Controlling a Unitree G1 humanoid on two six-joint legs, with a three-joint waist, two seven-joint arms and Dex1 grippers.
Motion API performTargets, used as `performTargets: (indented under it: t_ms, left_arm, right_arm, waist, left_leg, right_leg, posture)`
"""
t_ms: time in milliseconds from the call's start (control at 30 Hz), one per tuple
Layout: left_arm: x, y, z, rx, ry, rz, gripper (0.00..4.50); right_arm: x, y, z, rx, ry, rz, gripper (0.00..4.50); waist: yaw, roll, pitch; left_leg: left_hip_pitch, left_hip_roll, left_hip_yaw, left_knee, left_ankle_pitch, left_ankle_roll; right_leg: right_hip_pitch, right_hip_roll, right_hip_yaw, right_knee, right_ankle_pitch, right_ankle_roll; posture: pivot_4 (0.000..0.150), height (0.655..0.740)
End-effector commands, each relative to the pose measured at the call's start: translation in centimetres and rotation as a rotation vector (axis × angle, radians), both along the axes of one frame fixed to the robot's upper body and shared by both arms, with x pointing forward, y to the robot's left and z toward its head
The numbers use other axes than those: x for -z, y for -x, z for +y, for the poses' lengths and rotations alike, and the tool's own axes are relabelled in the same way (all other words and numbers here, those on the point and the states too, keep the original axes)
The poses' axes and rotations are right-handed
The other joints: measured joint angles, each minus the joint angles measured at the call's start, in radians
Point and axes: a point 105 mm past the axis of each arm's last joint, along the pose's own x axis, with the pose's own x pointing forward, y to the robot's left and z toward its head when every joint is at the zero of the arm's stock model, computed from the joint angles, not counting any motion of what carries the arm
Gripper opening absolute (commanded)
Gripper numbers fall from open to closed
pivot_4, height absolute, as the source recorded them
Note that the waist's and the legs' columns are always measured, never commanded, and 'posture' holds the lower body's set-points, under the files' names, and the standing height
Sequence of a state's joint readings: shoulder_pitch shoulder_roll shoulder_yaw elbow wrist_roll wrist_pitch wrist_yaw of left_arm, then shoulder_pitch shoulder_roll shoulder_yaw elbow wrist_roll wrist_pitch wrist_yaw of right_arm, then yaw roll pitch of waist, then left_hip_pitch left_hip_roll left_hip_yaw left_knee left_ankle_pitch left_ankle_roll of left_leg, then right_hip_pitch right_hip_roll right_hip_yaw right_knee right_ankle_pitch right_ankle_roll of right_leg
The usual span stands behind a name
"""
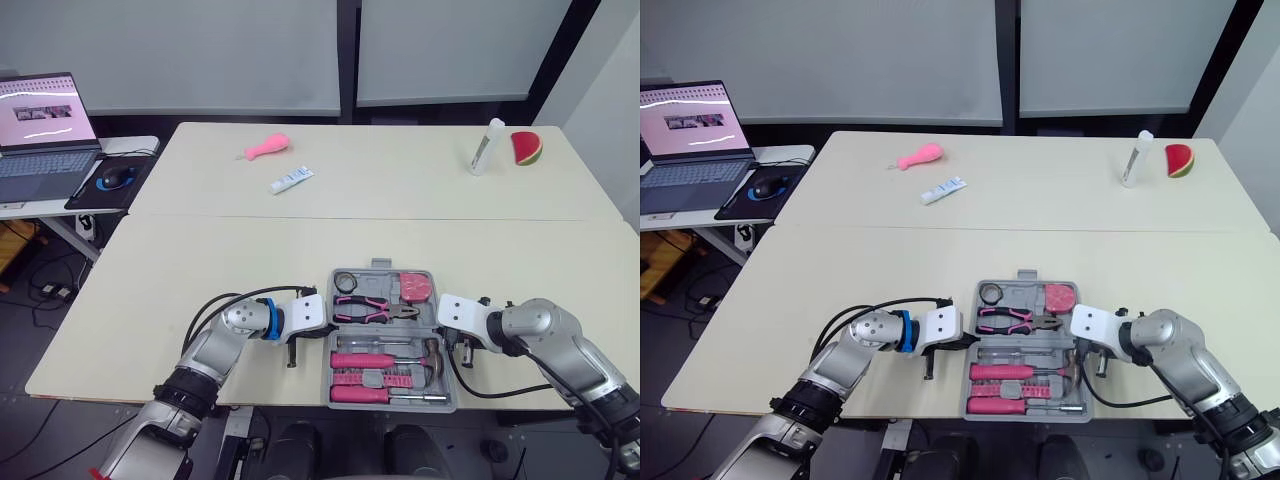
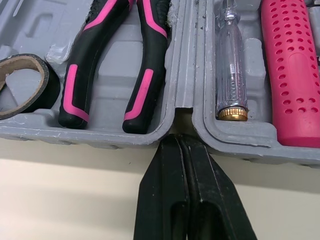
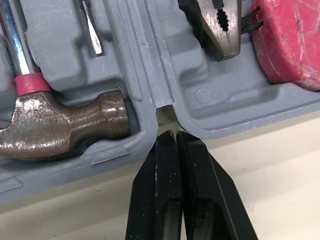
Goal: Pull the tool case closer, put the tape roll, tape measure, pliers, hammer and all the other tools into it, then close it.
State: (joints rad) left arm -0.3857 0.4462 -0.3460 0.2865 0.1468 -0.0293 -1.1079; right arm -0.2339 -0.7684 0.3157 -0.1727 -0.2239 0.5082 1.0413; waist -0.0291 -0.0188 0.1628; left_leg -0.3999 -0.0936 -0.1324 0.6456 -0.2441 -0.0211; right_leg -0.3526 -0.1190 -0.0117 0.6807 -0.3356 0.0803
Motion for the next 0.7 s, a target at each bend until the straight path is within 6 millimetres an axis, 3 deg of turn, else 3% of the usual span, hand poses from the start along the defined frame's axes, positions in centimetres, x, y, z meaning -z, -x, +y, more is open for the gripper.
performTargets:
  t_ms: [33,467,700]
  left_arm:
    - [-0.7,1.3,-2.6,0.114,0.041,-0.021,0.03]
    - [-1.0,0.3,-2.3,0.085,0.038,-0.047,0.03]
    - [-2.0,-2.2,1.4,-0.051,0.011,-0.068,0.03]
  right_arm:
    - [-0.5,0.8,2.9,-0.106,-0.074,-0.010,0.00]
    - [-0.6,0.1,2.4,-0.078,-0.064,-0.032,0.00]
    - [-1.3,-1.2,-0.5,-0.025,0.003,-0.076,0.00]
  waist:
    - [0.000,0.000,0.000]
    - [0.000,0.000,0.000]
    - [-0.001,0.000,0.000]
  left_leg:
    - [0.000,0.000,0.000,0.000,0.000,0.000]
    - [0.000,0.000,0.000,0.000,0.000,0.000]
    - [0.001,0.000,0.000,0.000,0.000,0.000]
  right_leg:
    - [0.000,0.000,0.000,0.000,0.000,0.000]
    - [0.001,0.000,0.000,0.000,0.000,0.000]
    - [0.000,0.000,0.000,0.001,0.000,0.000]
  posture:
    - [0.150,0.7400]
    - [0.150,0.7400]
    - [0.150,0.7400]
